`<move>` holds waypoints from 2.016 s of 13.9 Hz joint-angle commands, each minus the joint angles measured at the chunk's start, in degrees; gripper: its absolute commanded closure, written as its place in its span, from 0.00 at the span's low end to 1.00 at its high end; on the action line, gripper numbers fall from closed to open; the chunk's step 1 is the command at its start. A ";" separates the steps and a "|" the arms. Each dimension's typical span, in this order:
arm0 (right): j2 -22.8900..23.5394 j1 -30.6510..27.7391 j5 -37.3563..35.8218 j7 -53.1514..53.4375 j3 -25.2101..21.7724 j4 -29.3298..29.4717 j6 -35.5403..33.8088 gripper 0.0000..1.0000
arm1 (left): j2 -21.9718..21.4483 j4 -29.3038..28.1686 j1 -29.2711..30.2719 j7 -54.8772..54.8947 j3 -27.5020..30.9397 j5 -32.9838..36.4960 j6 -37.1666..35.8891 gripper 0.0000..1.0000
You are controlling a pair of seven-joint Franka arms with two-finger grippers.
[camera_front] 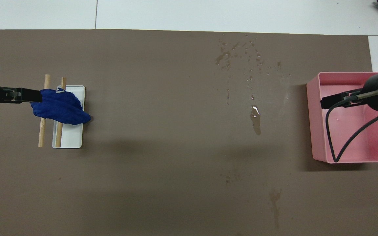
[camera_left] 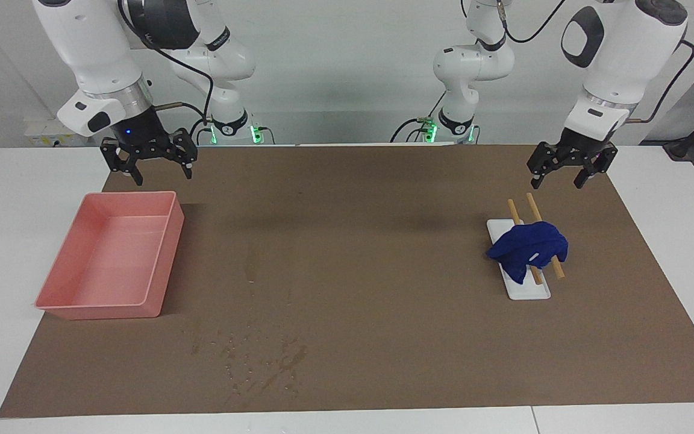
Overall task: Wipe water with towel using both arms
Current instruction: 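Reach the left gripper down and grasp the blue towel on the tray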
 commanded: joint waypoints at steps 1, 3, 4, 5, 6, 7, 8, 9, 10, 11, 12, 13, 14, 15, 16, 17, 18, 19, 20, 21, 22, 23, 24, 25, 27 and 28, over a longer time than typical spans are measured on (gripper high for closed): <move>-0.22 -0.02 0.25 0.82 0.04 -0.23 0.27 0.00 | 1.71 -7.73 1.66 -0.22 -0.12 1.42 11.37 0.00; -0.22 -0.02 0.25 0.82 0.04 -0.23 0.27 0.00 | 5.14 -8.54 3.24 -0.48 -0.12 2.03 15.88 0.00; -0.22 -0.02 0.34 0.82 0.04 -0.23 0.27 0.00 | 6.20 -8.45 3.25 -1.09 -0.12 4.30 17.46 0.00; -0.22 -0.02 0.34 0.82 0.04 -0.32 0.27 0.00 | 7.08 -8.62 3.25 -2.75 -0.21 6.24 19.22 0.00; -0.22 -0.02 0.34 0.82 -0.05 -0.32 0.27 0.00 | 7.61 -8.89 3.16 -5.03 -0.21 6.43 20.45 0.00; -0.22 -0.02 0.34 0.82 0.04 -0.32 0.27 0.00 | 7.62 -8.98 2.99 -6.79 -0.21 6.52 20.55 0.00; -0.22 -0.02 0.34 0.82 0.04 -0.32 0.27 0.00 | 7.62 -9.76 2.81 -7.68 -0.21 6.52 20.64 0.00; -0.22 -0.02 0.25 0.82 0.04 -0.32 0.27 0.00 | 7.53 -11.25 2.72 -8.38 -0.21 6.52 21.51 0.01; -0.22 -0.02 0.34 0.82 0.04 -0.32 0.27 0.00 | 7.53 -12.22 2.72 -9.52 -0.21 6.52 23.95 0.02; -0.22 -0.02 0.25 0.82 0.04 -0.32 0.27 0.00 | 7.44 -12.93 2.72 -10.14 -0.21 6.52 24.24 0.06; -0.22 -0.02 0.34 0.82 0.04 -0.32 0.27 0.00 | 7.09 -13.72 2.63 -10.15 -0.21 6.52 24.24 0.08; -0.22 -0.02 0.25 0.82 0.04 -0.32 0.27 0.00 | 6.74 -14.94 2.55 -10.24 -0.21 6.52 24.76 0.10; -0.22 -0.02 0.25 0.82 0.04 -0.32 0.27 0.00 | 6.65 -15.21 2.55 -10.24 -0.21 6.52 24.68 0.20; -0.22 -0.02 0.25 0.82 0.04 -0.32 0.27 0.00 | 6.74 -14.52 2.55 -10.24 -0.21 6.52 24.07 0.38; -0.22 -0.02 0.25 0.82 0.04 -0.32 0.27 0.00 | 6.91 -13.91 2.46 -10.24 -0.12 6.52 23.81 0.58; -0.22 -0.02 0.34 0.82 0.04 -0.32 0.27 0.00 | 7.00 -13.64 2.46 -10.24 -0.12 6.61 23.46 0.82; -0.22 -0.02 0.25 0.82 0.04 -0.32 0.27 0.00 | 7.09 -13.29 2.37 -10.24 -0.12 6.78 22.41 1.00; -0.22 -0.02 0.25 0.82 0.04 -0.32 0.27 0.00 | 7.26 -12.41 2.54 -10.15 -0.21 6.87 21.53 1.00; -0.22 -0.02 0.34 0.82 0.04 -0.32 0.27 0.00 | 7.44 -11.53 2.37 -10.15 -0.21 6.87 21.00 1.00; -0.22 -0.02 0.34 0.82 0.04 -0.32 0.27 0.00 | 7.44 -11.00 2.20 -10.15 -0.12 6.87 20.38 1.00; -0.22 -0.02 0.25 0.82 0.04 -0.32 0.27 0.00 | 7.53 -10.30 2.19 -10.15 -0.21 6.87 19.33 1.00; -0.22 -0.02 0.25 0.82 0.04 -0.32 0.27 0.00 | 7.53 -9.60 2.11 -10.15 -0.21 6.87 18.28 1.00; -0.22 -0.02 0.25 0.82 0.04 -0.32 0.27 0.00 | 7.53 -8.64 2.11 -10.15 -0.21 6.87 17.05 1.00; -0.22 -0.02 0.34 0.82 0.04 -0.32 0.27 0.00 | 7.53 -7.93 2.11 -10.15 -0.29 6.87 15.64 1.00; -0.22 -0.02 0.34 0.82 0.04 -0.32 0.27 0.00 | 7.44 -7.83 1.84 -10.24 -0.47 6.87 15.19 1.00; -0.22 -0.02 0.25 0.82 0.04 -0.32 0.27 0.00 | 7.44 -7.75 1.41 -10.24 -0.38 6.87 14.93 1.00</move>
